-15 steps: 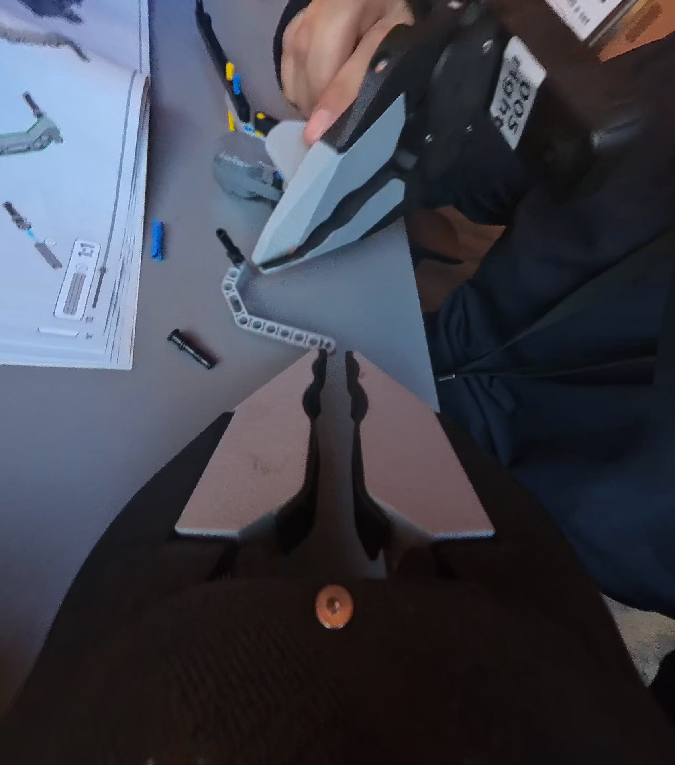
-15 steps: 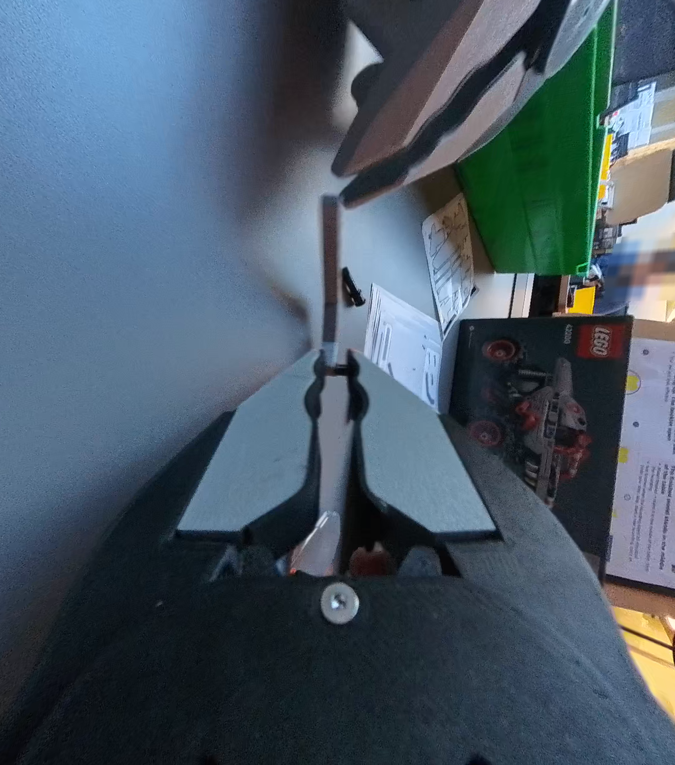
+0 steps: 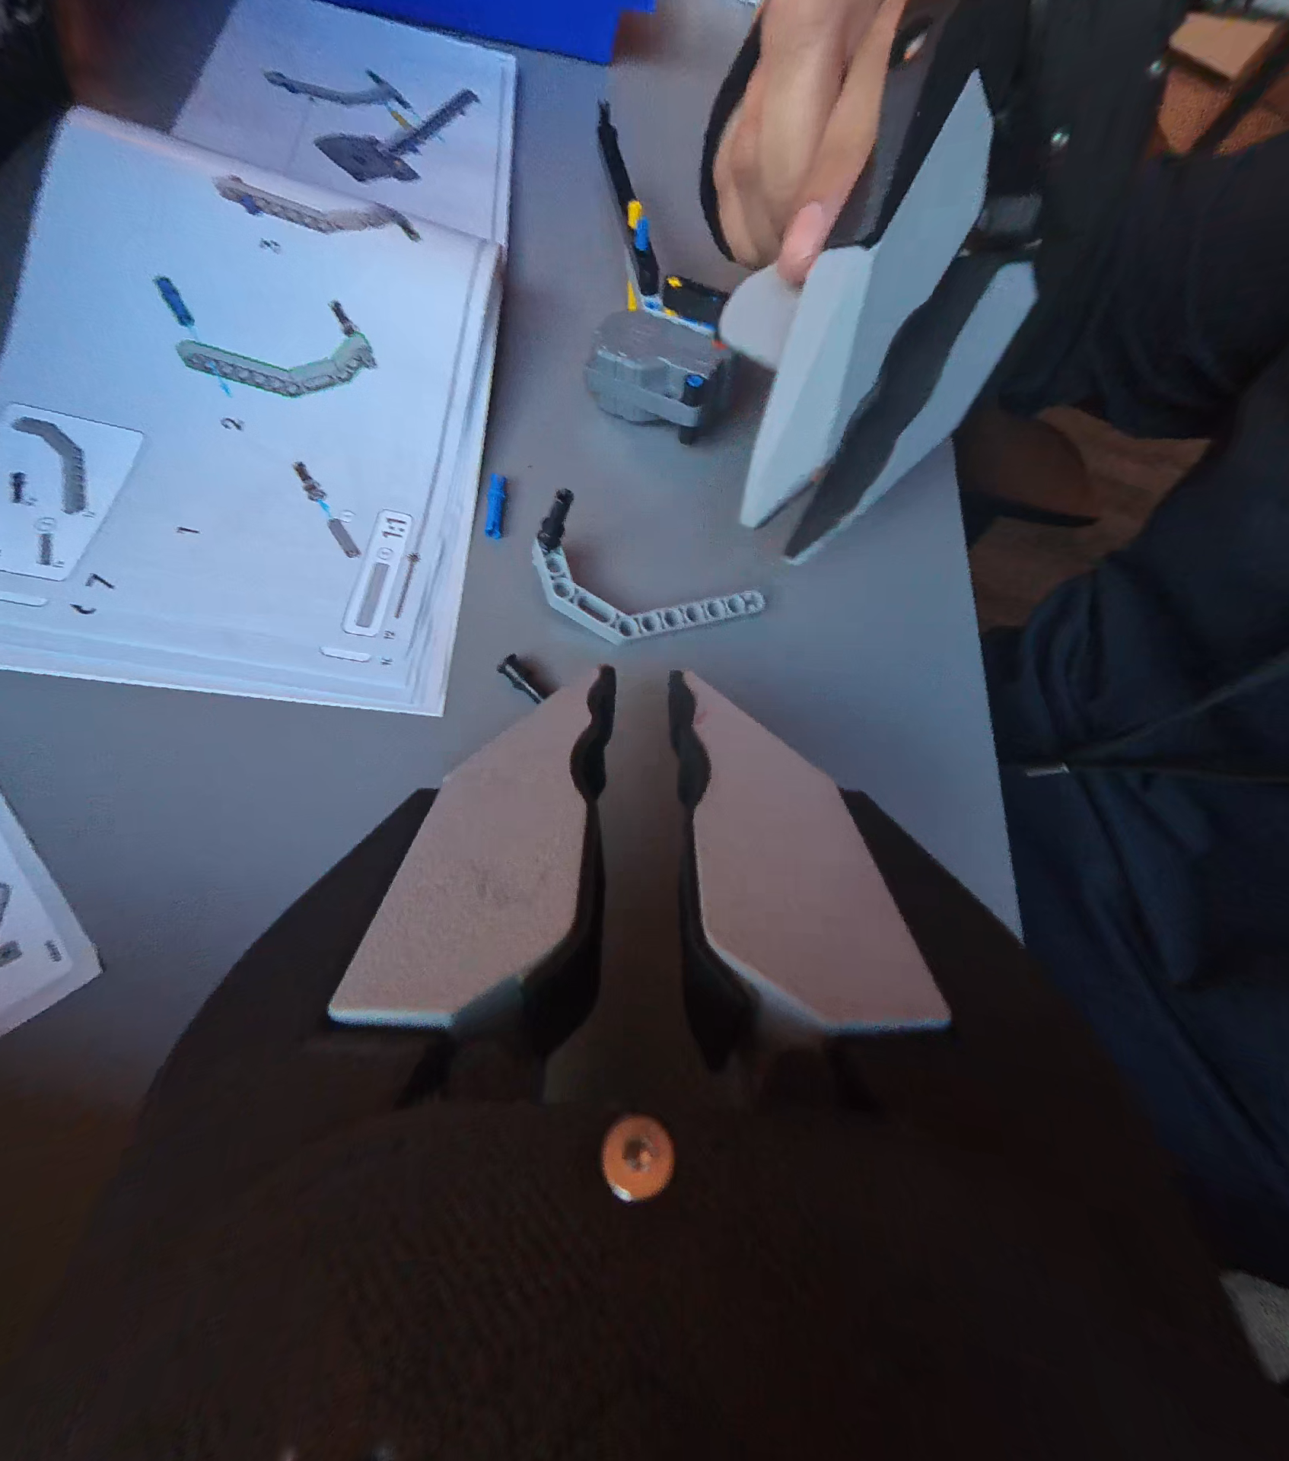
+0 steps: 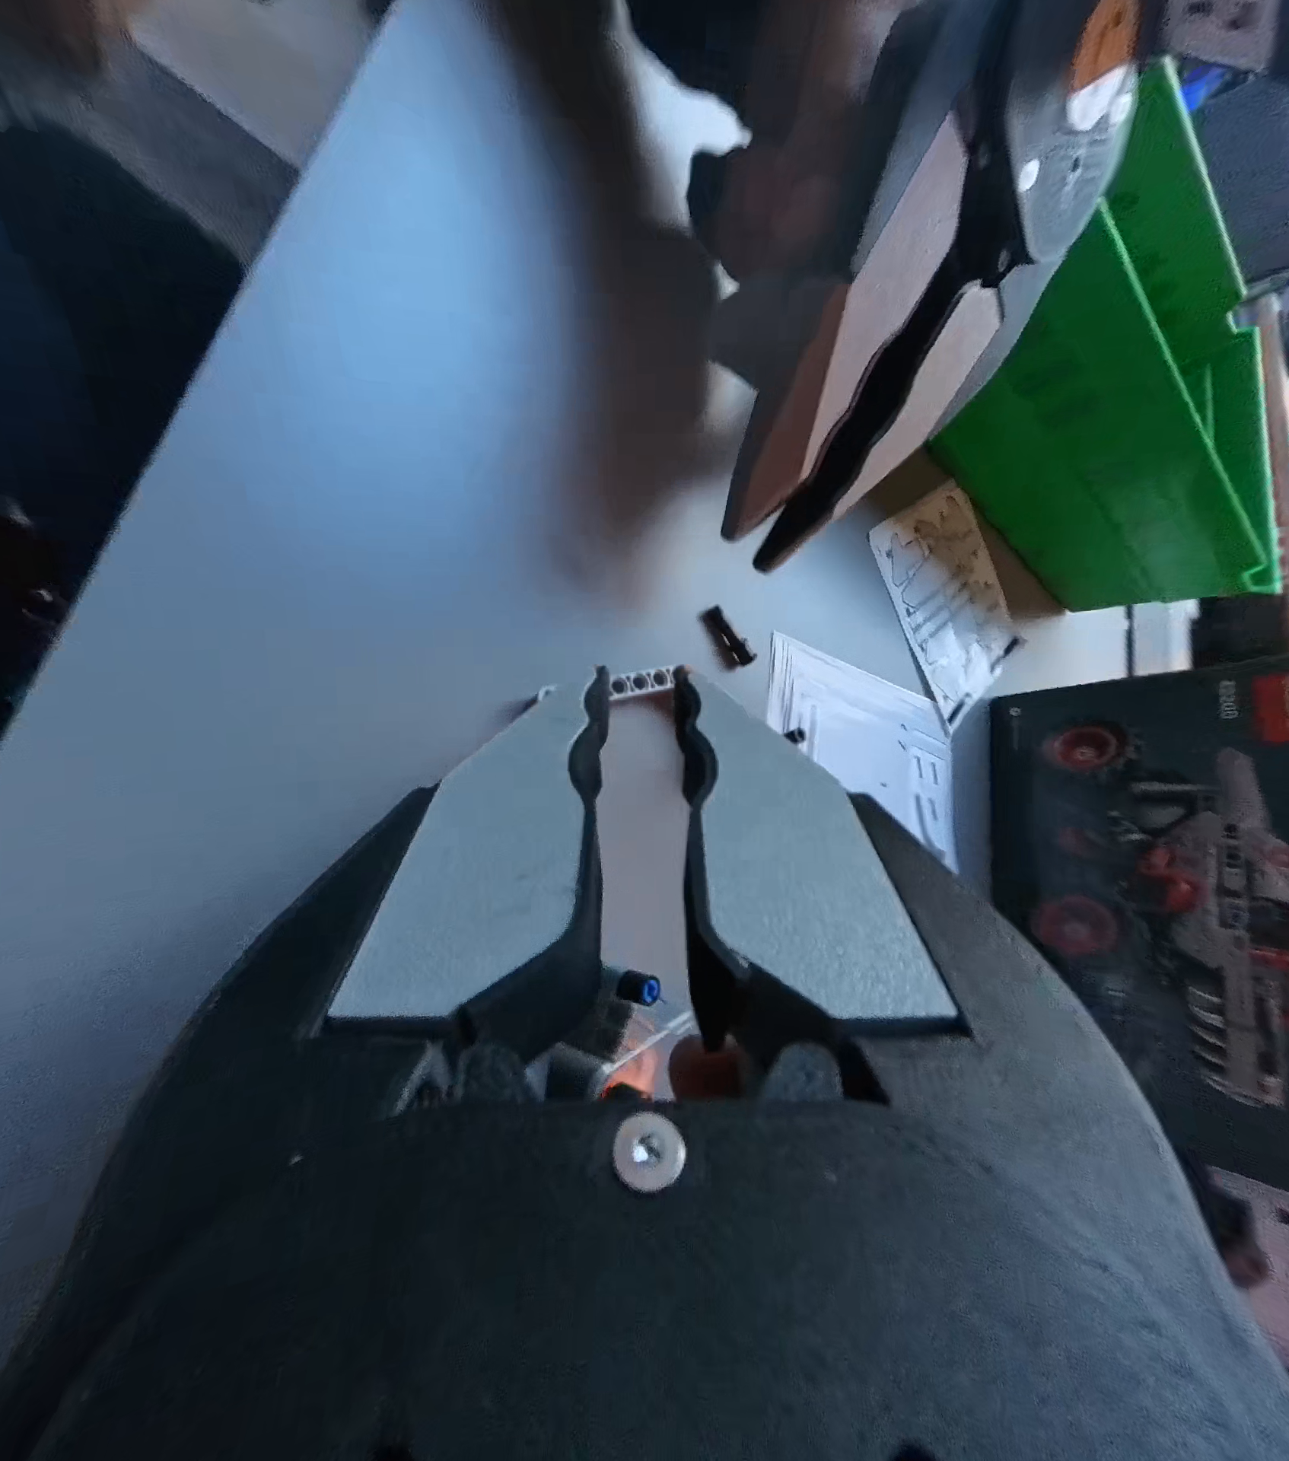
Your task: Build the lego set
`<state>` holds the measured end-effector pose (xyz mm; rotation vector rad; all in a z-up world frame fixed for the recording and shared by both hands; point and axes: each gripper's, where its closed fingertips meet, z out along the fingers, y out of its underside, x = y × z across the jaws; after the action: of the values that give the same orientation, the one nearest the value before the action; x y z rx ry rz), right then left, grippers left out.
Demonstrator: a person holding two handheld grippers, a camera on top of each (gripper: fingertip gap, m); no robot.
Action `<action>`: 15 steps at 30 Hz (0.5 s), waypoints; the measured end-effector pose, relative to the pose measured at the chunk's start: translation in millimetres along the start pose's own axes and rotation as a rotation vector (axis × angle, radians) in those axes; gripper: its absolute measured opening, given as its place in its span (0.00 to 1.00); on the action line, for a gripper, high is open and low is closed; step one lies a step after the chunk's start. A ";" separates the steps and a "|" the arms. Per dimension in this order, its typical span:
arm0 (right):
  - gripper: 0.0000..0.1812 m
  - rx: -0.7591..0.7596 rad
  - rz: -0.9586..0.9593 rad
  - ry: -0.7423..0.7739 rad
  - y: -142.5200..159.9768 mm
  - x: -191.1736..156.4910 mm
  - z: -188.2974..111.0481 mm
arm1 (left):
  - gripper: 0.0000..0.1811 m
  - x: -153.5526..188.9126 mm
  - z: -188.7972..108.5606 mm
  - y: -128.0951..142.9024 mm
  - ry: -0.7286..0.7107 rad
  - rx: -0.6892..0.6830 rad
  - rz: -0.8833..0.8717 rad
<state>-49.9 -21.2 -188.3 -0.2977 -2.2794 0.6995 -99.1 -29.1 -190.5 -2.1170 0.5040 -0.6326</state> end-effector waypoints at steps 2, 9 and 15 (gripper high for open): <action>0.13 0.043 0.100 -0.063 -5.8 -1.6 -3.2 | 0.06 -6.2 -0.1 -4.0 -0.035 0.024 0.005; 0.18 -0.180 0.146 -0.114 18.3 -16.2 17.8 | 0.06 -16.0 0.8 -6.1 -0.154 0.020 0.137; 0.03 -0.222 0.135 -0.062 20.8 -10.5 25.0 | 0.06 -13.1 -1.1 -12.7 -0.190 0.048 0.228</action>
<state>-59.8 -18.2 -220.9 -0.5459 -2.4166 0.5277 -108.5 -15.5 -182.9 -2.0121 0.6060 -0.3082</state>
